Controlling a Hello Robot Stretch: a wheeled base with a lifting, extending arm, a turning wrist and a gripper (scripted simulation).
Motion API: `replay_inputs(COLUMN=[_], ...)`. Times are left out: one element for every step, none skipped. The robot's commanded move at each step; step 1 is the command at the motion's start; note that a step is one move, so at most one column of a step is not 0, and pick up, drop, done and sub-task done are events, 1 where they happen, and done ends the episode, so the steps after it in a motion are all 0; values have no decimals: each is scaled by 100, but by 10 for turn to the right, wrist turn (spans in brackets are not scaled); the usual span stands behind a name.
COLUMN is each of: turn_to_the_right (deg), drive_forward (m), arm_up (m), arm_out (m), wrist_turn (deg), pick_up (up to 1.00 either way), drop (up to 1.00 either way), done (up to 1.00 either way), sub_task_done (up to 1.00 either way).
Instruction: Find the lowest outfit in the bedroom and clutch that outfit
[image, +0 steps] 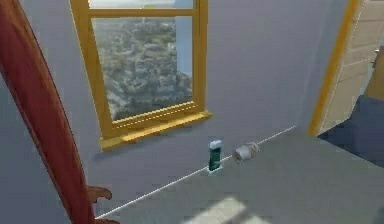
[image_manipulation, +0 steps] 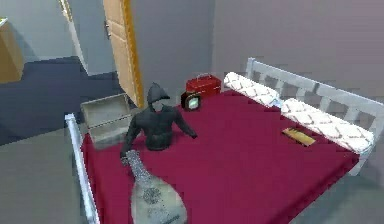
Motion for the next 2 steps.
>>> replay_inputs(turn_to_the_right=[0,450], drive_forward=[35,0], arm_up=[0,0], arm_out=[0,0], wrist_turn=[0,0], pick_up=[0,0], drop=[0,0], done=[0,0], sub_task_done=[0,0])
